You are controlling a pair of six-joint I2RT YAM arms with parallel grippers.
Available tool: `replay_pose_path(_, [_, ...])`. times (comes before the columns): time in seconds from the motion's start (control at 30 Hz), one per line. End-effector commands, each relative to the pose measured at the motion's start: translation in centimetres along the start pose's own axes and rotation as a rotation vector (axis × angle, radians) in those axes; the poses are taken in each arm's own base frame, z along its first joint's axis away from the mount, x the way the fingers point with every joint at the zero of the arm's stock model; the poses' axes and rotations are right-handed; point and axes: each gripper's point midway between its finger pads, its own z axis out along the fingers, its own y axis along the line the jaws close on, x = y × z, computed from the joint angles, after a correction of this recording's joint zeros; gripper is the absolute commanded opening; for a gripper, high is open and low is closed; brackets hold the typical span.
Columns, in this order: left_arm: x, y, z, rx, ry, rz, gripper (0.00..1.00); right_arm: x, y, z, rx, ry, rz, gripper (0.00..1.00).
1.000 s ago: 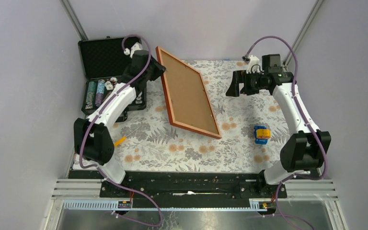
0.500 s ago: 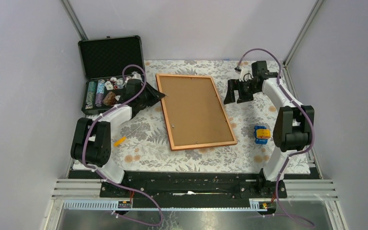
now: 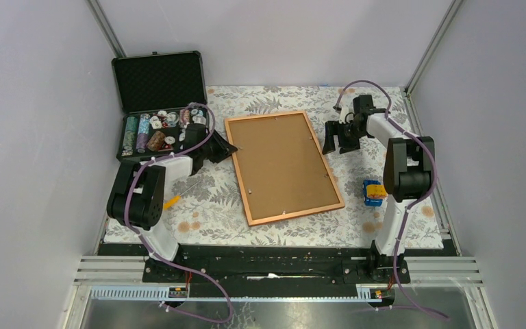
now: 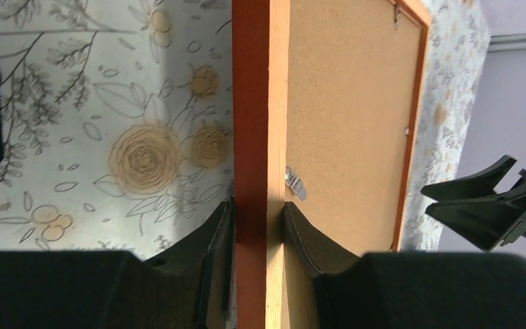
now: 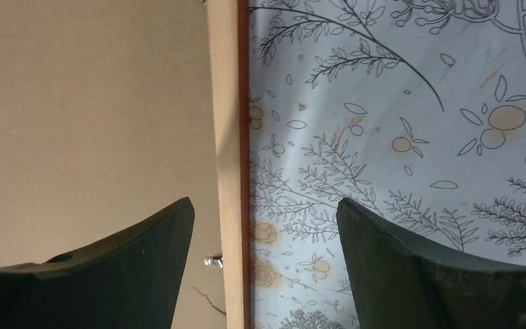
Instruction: Take the photo out of the frame
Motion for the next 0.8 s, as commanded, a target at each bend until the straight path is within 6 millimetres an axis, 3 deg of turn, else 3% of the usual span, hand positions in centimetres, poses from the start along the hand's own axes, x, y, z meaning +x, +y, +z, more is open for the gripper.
replay_pose_path(0.0, [0.1, -0.1, 0.0, 0.023, -0.012, 0.083, 0.32, -1.3, -1.0, 0.2, 0.034, -0.040, -0.014, 0.82])
replay_pose_path(0.1, [0.4, 0.5, 0.3, 0.005, 0.009, 0.092, 0.35, -0.9, -1.1, 0.8, 0.034, -0.035, -0.013, 0.80])
replay_pose_path(0.13, [0.7, 0.7, 0.4, 0.001, 0.023, 0.097, 0.43, -0.7, -1.2, 1.0, 0.034, -0.031, -0.010, 0.79])
replay_pose_path(0.2, [1.3, 1.0, 0.5, 0.000, 0.057, 0.110, 0.68, -0.5, -1.3, 1.3, 0.033, -0.022, -0.009, 0.78])
replay_pose_path(0.33, [1.9, 0.4, -0.3, 0.032, 0.088, 0.158, 0.98, -0.1, -1.7, 1.8, 0.052, -0.010, -0.022, 0.76])
replay_pose_path(0.43, [1.9, -1.2, -1.6, 0.079, 0.104, 0.252, 0.99, 0.0, -1.9, 2.1, 0.066, -0.002, -0.041, 0.72])
replay_pose_path(0.6, [1.7, -3.5, -4.0, 0.136, 0.153, 0.553, 0.99, 0.0, -1.9, 2.9, 0.100, 0.013, -0.102, 0.68])
replay_pose_path(0.77, [1.8, -3.7, -6.1, 0.142, 0.174, 0.727, 0.99, 0.4, -1.7, 4.3, 0.134, 0.042, -0.147, 0.60])
